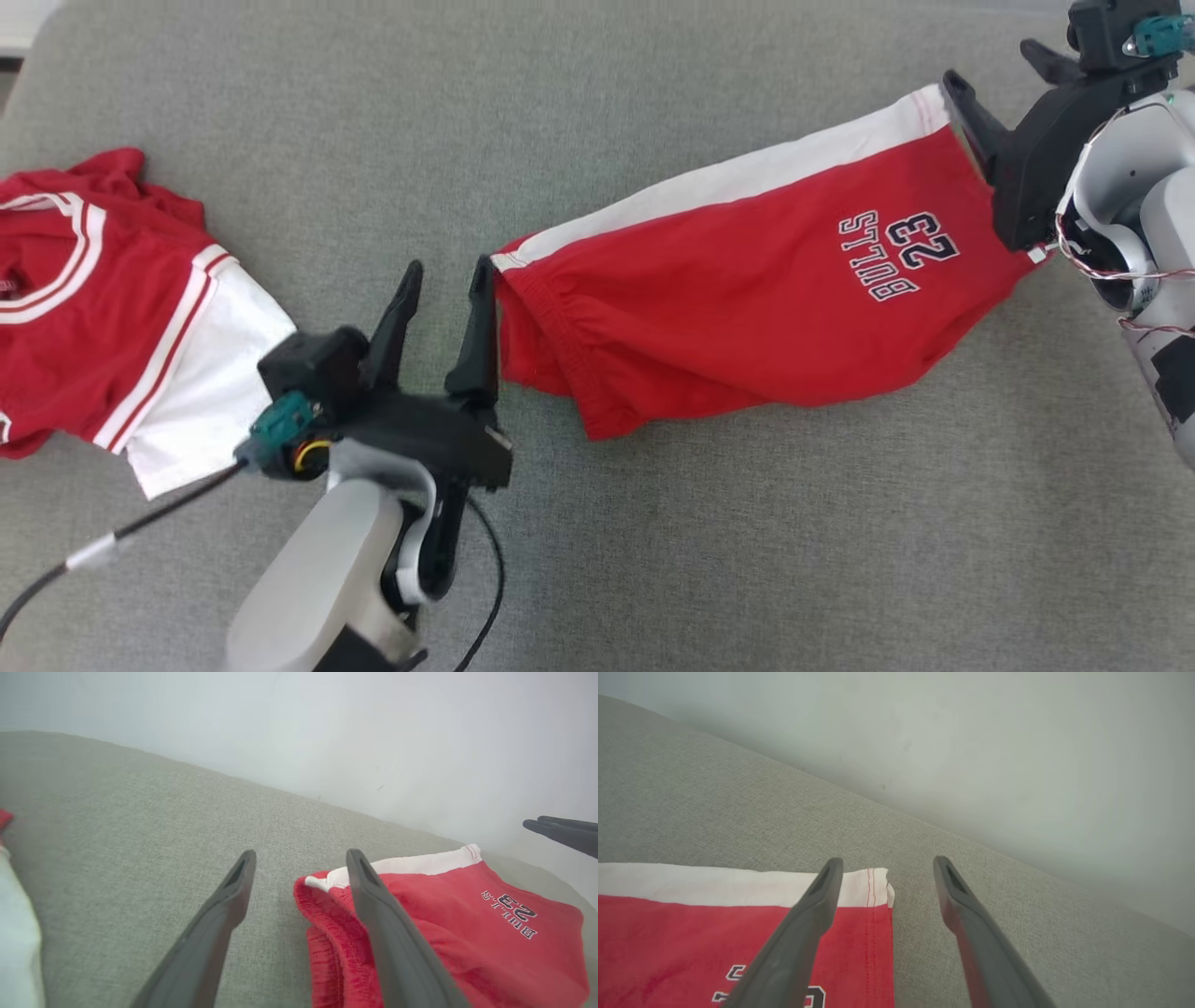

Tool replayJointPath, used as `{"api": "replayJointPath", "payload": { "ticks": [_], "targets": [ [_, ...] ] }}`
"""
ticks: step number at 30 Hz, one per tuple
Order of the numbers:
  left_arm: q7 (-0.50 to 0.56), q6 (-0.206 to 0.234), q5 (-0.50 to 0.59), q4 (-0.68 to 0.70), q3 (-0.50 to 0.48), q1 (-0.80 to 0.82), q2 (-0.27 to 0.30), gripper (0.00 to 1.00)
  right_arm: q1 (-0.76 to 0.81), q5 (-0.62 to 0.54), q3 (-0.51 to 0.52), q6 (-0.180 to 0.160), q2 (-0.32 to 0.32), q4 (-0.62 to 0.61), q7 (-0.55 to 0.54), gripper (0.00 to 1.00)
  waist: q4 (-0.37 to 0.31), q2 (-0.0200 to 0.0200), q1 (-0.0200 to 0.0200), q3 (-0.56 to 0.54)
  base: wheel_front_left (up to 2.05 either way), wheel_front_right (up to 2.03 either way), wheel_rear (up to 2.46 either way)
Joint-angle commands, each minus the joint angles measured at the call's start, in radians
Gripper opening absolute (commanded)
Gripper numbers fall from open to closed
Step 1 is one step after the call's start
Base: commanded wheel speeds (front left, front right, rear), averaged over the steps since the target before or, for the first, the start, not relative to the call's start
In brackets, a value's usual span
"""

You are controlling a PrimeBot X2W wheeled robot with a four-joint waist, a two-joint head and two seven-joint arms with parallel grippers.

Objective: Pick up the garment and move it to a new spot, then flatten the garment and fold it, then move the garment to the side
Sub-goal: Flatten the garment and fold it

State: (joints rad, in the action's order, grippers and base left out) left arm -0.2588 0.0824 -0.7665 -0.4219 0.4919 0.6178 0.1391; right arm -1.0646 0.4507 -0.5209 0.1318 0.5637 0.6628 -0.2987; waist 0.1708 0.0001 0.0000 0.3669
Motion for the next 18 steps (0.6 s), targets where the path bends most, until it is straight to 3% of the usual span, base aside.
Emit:
{"api": "replayJointPath", "payload": {
  "ticks": [1, 7, 11, 18],
  "targets": [
    [-0.006, 0.013, 0.046, 0.022, -0.004, -0.038, 0.019, 1.0, 0.025, 0.026, 0.005, -0.002, -0.004, 0.0, -0.032, 1.0, -0.008, -0.0001, 0.0, -0.039, 0.0, 0.0, 0.0],
    [-0.007, 0.05, 0.253, 0.159, -0.04, -0.182, 0.058, 1.0, 0.076, 0.087, 0.062, -0.002, -0.004, 0.021, -0.17, 1.0, 0.003, -0.0001, 0.0, -0.083, 0.0, 0.0, 0.0],
    [-0.007, 0.052, 0.371, 0.234, -0.068, -0.28, 0.06, 1.0, 0.107, 0.091, 0.108, -0.002, -0.006, 0.028, -0.229, 1.0, 0.017, -0.0001, 0.0, -0.095, 0.0, 0.0, 0.0],
    [-0.007, 0.04, 0.454, 0.297, -0.154, -0.417, 0.023, 1.0, 0.138, 0.065, 0.185, -0.002, -0.028, 0.042, -0.29, 1.0, 0.035, -0.0001, 0.0, -0.096, 0.0, 0.0, 0.0]
  ]
}}
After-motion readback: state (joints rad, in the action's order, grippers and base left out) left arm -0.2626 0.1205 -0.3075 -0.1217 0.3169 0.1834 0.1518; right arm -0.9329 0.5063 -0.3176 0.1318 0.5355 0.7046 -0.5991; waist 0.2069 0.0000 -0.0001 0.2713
